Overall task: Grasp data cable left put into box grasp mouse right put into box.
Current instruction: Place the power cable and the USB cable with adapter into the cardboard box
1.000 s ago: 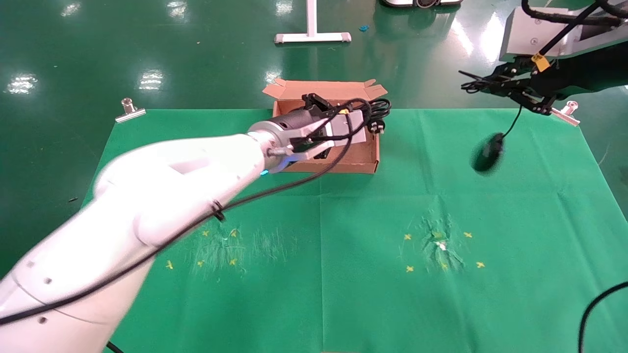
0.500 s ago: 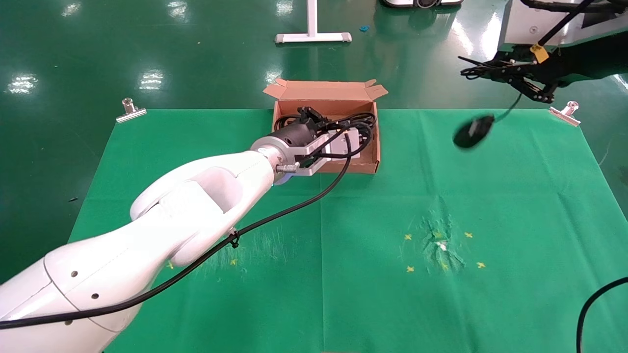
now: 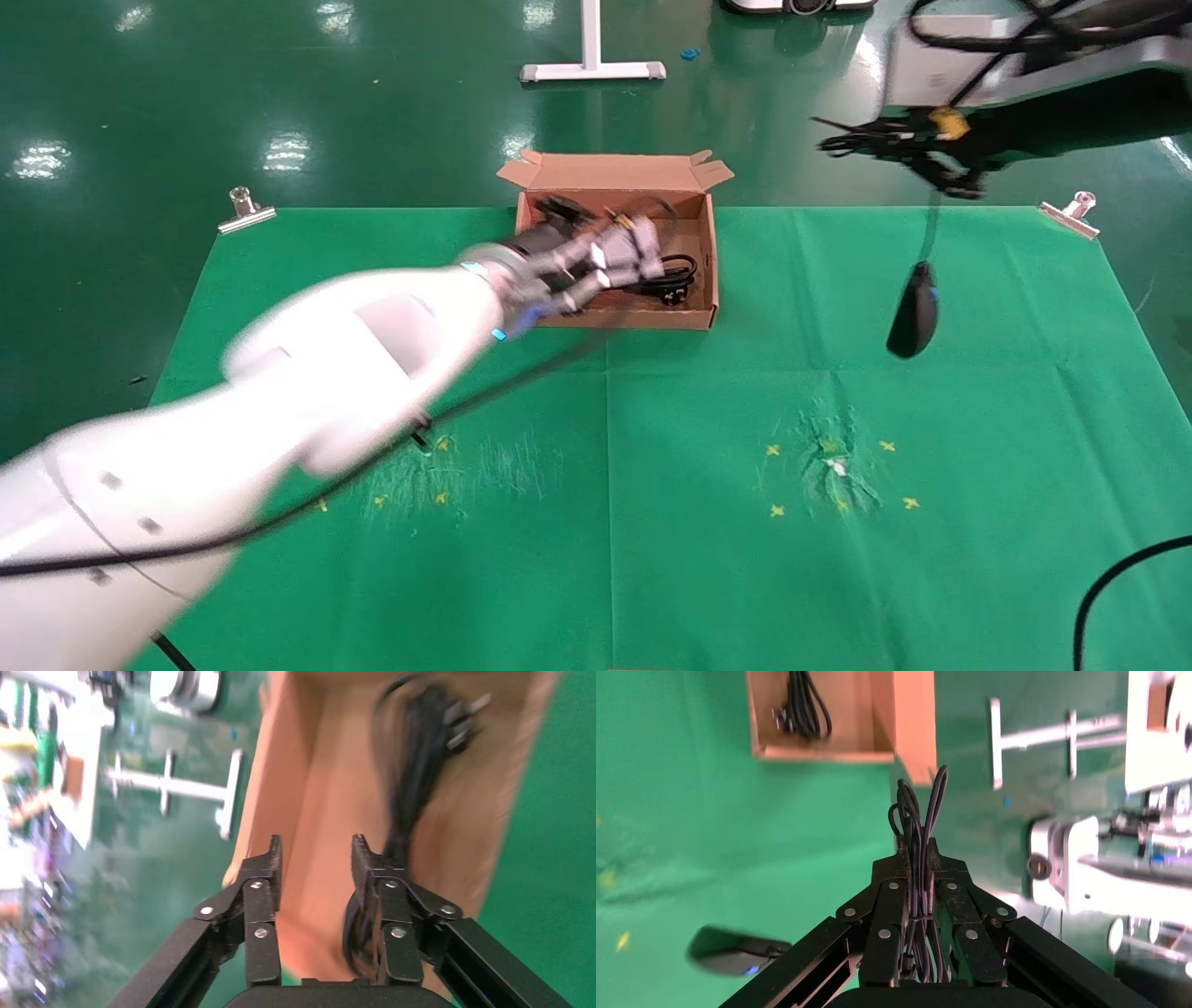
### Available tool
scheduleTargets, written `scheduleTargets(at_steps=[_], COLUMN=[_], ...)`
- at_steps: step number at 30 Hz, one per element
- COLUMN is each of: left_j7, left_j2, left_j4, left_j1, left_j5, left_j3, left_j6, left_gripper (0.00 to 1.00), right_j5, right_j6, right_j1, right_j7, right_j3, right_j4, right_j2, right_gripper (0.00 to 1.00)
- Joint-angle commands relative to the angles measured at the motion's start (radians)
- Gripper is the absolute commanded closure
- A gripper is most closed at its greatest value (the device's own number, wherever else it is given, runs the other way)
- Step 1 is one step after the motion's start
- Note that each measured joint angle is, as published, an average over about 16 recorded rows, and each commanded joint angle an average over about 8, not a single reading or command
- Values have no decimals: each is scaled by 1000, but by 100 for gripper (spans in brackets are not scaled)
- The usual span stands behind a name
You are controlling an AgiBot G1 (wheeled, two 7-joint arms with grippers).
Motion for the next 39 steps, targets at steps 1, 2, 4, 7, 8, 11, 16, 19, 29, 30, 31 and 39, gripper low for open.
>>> scheduleTargets(at_steps=[1,2,4,7,8,11,16,19,29,30,31,39], left_j7=[-26,-35,-50,-62,-64,-64,-62,-61,-59,-59,-59,-58], left_j2=[-23,-48,-94,-136,-143,-147,-145,-145,-145,-145,-145,-145], left_j4=[6,16,37,63,70,81,87,89,91,91,91,91], left_j1=[-19,-29,-45,-59,-62,-64,-65,-66,-67,-67,-67,-67], left_j5=[-35,-39,-42,-38,-37,-36,-38,-39,-41,-41,-42,-42], left_j3=[-12,-25,-48,-69,-73,-76,-75,-74,-74,-74,-74,-74], left_j6=[12,11,7,-3,-6,-13,-17,-18,-19,-19,-19,-20], left_gripper=[0,0,0,0,0,0,0,0,0,0,0,0], right_j5=[3,11,28,56,65,87,96,112,269,282,293,375], right_j6=[14,27,54,100,118,180,334,418,483,480,476,423], right_j1=[-4,-5,-3,11,19,46,75,71,32,29,27,3], right_j7=[-19,-44,-103,-215,-259,-389,-561,-630,-775,-785,-794,-855], right_j3=[-6,-7,-9,-10,-9,-6,0,0,-9,-10,-11,-13], right_j4=[-19,-44,-102,-215,-259,-403,-643,-740,-869,-881,-892,-972], right_j2=[-25,-46,-90,-164,-191,-275,-409,-457,-473,-472,-471,-465], right_gripper=[100,100,100,100,100,100,100,100,100,100,100,97])
